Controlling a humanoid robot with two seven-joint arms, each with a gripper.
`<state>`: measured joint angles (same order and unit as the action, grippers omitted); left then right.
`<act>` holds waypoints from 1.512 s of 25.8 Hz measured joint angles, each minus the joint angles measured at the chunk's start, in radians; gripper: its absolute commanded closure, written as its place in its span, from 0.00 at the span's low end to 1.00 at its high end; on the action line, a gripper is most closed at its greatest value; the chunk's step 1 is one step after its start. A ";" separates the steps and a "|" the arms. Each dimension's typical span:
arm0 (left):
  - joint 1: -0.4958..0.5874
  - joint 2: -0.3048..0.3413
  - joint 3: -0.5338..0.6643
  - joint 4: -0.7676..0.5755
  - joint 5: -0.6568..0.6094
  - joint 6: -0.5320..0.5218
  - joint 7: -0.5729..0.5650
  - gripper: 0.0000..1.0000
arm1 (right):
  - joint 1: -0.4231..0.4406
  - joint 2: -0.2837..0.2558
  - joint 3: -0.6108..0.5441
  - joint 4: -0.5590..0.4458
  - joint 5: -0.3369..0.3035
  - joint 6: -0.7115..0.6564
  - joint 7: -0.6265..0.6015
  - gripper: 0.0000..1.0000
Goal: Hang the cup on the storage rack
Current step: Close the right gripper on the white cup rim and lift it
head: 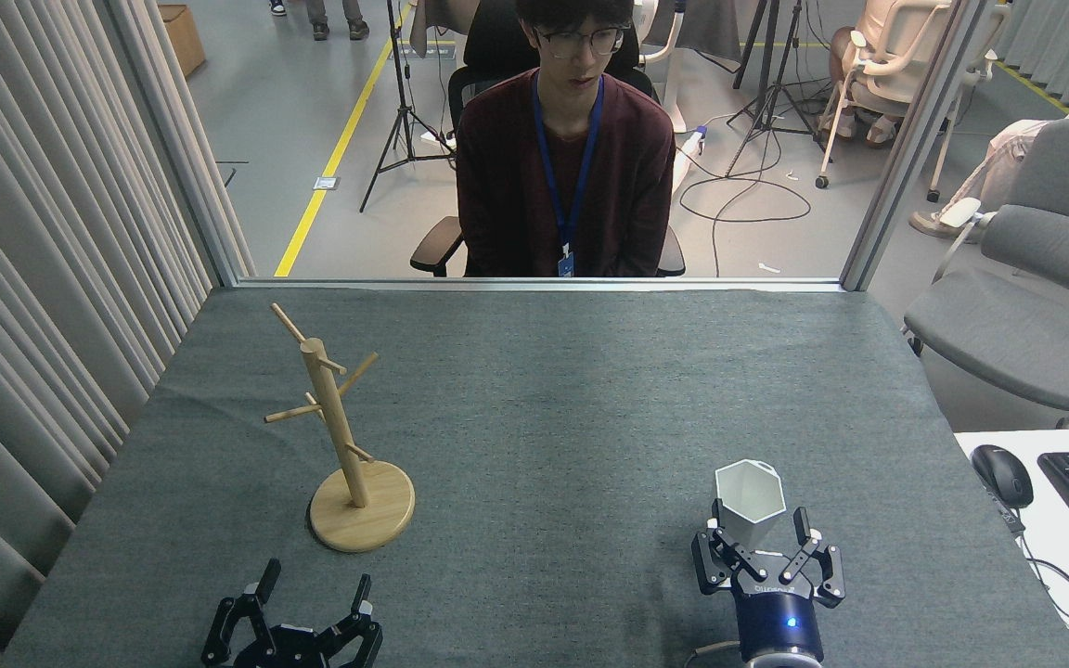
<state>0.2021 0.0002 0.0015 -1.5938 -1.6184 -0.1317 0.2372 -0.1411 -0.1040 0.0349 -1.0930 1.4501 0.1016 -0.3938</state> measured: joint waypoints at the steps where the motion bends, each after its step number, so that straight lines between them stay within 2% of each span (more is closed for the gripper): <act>1: 0.000 0.000 0.000 0.000 0.000 0.000 0.000 0.01 | -0.007 -0.001 0.000 0.009 0.000 0.000 0.000 0.02; 39: -0.007 0.003 0.005 -0.004 0.001 -0.001 0.006 0.01 | -0.181 0.013 0.009 0.268 -0.001 0.015 -0.012 0.02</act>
<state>0.1954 0.0030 0.0061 -1.5973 -1.6176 -0.1325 0.2432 -0.3220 -0.0905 0.0442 -0.8255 1.4495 0.1168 -0.4063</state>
